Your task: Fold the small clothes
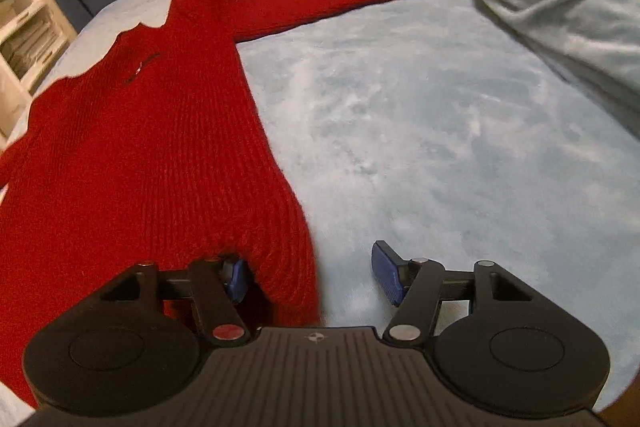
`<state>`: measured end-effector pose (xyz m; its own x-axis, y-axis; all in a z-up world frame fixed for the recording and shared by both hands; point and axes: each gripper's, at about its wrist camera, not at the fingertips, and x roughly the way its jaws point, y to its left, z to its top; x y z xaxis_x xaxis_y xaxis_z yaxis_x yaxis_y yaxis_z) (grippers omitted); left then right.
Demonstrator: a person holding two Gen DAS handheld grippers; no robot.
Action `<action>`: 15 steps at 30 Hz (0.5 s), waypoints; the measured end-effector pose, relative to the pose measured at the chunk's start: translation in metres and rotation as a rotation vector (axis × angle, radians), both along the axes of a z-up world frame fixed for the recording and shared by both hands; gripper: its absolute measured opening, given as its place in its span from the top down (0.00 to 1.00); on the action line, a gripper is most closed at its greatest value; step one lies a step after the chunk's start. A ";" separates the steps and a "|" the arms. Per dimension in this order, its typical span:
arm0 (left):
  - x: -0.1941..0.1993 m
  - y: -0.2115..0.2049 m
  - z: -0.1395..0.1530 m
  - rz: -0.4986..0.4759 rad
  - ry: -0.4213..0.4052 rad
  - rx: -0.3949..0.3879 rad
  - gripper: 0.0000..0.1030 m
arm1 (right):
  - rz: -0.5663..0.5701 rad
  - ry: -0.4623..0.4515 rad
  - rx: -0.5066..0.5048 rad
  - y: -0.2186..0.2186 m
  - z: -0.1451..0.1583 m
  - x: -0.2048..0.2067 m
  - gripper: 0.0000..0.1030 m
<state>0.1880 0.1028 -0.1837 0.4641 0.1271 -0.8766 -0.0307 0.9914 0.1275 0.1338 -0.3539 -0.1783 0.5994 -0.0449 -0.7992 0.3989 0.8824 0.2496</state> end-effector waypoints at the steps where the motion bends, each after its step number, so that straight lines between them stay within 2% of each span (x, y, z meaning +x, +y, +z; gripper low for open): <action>1: 0.000 0.001 0.000 0.002 0.000 -0.003 0.98 | -0.021 -0.007 0.038 -0.006 -0.002 0.002 0.39; 5: -0.001 0.003 0.000 -0.007 -0.001 -0.006 0.98 | -0.093 -0.055 0.192 -0.024 -0.004 0.008 0.39; 10: 0.003 0.007 -0.004 0.017 0.010 -0.029 0.98 | -0.078 -0.004 0.301 -0.025 -0.015 0.005 0.39; 13: 0.003 0.005 -0.007 0.015 0.011 -0.025 0.98 | -0.069 -0.002 0.303 -0.019 -0.019 -0.011 0.41; 15: 0.003 0.004 -0.008 0.008 0.010 -0.022 0.98 | -0.044 -0.008 0.255 -0.010 -0.020 -0.021 0.50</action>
